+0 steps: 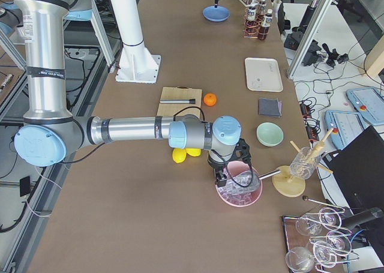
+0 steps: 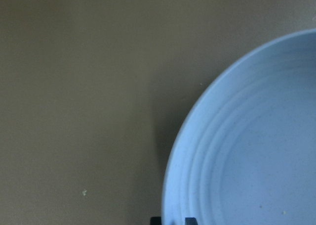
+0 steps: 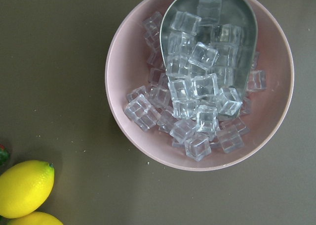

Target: Pick orange to plate

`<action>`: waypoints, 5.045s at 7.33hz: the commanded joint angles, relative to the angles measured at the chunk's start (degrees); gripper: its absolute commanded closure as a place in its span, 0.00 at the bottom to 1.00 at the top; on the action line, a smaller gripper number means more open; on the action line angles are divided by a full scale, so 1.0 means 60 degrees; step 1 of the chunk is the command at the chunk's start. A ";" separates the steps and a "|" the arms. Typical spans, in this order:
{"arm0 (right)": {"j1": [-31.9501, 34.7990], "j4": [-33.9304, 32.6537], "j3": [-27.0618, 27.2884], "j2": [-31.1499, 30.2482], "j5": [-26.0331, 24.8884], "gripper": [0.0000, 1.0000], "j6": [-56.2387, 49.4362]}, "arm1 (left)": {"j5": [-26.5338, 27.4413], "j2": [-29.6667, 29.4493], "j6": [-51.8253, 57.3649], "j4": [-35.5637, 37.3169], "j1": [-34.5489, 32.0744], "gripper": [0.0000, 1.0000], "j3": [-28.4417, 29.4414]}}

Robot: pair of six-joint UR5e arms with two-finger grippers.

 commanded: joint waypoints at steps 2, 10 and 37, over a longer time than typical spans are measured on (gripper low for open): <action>-0.0038 0.0015 0.0652 -0.0012 0.0201 0.00 -0.0003 | -0.0086 -0.0622 -0.1694 0.0119 0.0001 1.00 -0.0680; -0.3518 0.0030 0.2135 0.1788 -0.0276 0.00 0.5146 | 0.2632 -0.2773 -1.0338 0.0120 0.4959 1.00 -0.4405; -0.8895 0.1333 0.0233 0.6283 -0.3381 1.00 1.2090 | 0.3365 -0.3209 -0.9843 0.0970 0.5341 0.05 -0.4973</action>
